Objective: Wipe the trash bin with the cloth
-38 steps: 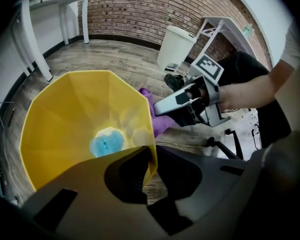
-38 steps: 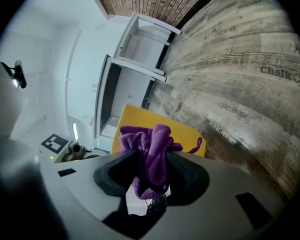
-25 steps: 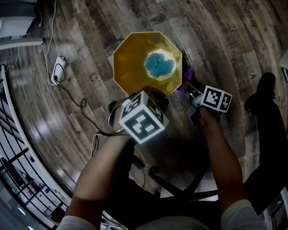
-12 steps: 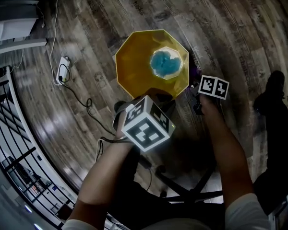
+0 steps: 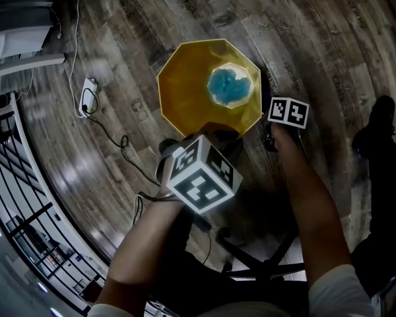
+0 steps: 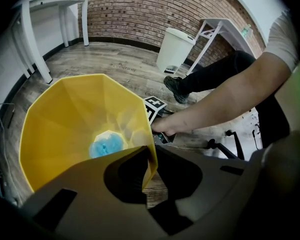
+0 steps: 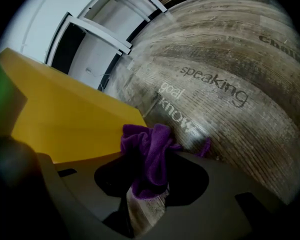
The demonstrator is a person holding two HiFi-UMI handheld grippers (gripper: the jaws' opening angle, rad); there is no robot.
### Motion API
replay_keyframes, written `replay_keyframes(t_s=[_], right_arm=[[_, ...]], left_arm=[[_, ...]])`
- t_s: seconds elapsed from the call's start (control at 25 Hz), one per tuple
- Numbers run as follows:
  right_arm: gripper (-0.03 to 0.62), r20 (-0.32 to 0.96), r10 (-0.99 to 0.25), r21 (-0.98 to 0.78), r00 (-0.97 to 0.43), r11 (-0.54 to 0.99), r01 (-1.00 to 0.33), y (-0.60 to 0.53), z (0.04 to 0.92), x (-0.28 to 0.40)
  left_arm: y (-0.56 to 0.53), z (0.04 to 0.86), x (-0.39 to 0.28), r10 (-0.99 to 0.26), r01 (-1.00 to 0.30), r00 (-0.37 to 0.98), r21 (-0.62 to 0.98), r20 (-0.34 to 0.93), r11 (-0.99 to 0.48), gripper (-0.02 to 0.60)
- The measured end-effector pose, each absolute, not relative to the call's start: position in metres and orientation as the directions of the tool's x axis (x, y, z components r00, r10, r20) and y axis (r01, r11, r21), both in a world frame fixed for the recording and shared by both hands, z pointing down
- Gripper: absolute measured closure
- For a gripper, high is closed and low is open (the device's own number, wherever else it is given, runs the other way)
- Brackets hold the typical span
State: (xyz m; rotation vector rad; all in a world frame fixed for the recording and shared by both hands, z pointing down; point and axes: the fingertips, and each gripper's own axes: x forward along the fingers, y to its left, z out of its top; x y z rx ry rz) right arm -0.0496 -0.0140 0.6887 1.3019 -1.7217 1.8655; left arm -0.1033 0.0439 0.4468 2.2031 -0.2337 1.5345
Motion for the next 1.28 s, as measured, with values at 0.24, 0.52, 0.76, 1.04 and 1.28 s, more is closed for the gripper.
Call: replay_keyframes(t_s=[0.24, 0.52, 0.76, 1.04, 1.28], right_arm=[[0.433, 0.743, -0.373, -0.654, -0.555, -0.228, -0.722, -0.007, 0.671, -0.045], [0.433, 0.651, -0.451, -0.745, -0.611, -0.225, -0.628, 0.020, 0.614, -0.028], [0.433, 0.546, -0.521, -0.825, -0.656, -0.200, -0.528, 0.038, 0.568, -0.022], [0.433, 0.423, -0.569, -0.897, -0.705, -0.151, -0.416, 0.039, 0.527, -0.034], [0.433, 0.295, -0.605, -0.939, -0.740, -0.039, -0.343, 0.027, 0.483, -0.037]], left_arm=[[0.042, 0.435, -0.124, -0.007, -0.237, 0.316, 0.071, 0.949, -0.969, 0.450], [0.048, 0.449, -0.151, 0.023, -0.152, 0.194, 0.053, 0.981, -0.987, 0.417], [0.051, 0.465, -0.173, 0.041, -0.168, 0.100, 0.057, 0.994, -0.984, 0.419], [0.045, 0.466, -0.164, 0.079, -0.290, 0.111, 0.109, 0.991, -0.951, 0.523], [0.046, 0.465, -0.152, 0.138, -0.390, 0.139, 0.183, 0.981, -0.903, 0.525]])
